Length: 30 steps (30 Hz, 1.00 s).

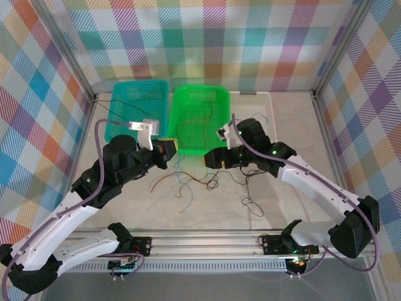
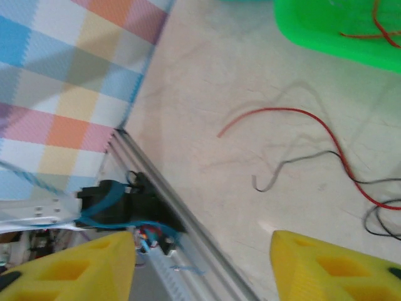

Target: Untangle the cables

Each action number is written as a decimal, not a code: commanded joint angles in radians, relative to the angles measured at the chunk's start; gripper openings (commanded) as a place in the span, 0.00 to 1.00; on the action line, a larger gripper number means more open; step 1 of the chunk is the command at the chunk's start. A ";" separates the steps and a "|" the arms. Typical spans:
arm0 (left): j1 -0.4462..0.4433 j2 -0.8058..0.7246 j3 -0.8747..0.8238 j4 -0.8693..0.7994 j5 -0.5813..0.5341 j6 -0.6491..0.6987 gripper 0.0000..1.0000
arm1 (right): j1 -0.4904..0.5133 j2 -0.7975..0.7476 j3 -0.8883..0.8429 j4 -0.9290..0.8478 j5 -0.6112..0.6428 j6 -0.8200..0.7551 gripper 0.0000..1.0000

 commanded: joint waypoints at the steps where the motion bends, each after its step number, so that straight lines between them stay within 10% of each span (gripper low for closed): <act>1: -0.010 0.038 0.109 -0.058 -0.035 0.046 0.00 | 0.003 -0.019 -0.074 0.087 0.066 -0.010 0.64; 18: -0.007 0.533 0.654 -0.019 0.158 0.132 0.00 | 0.002 -0.502 -0.300 -0.067 0.667 0.021 1.00; 30: -0.005 1.034 1.085 0.076 0.310 0.139 0.00 | 0.002 -0.830 -0.270 -0.327 0.863 0.007 1.00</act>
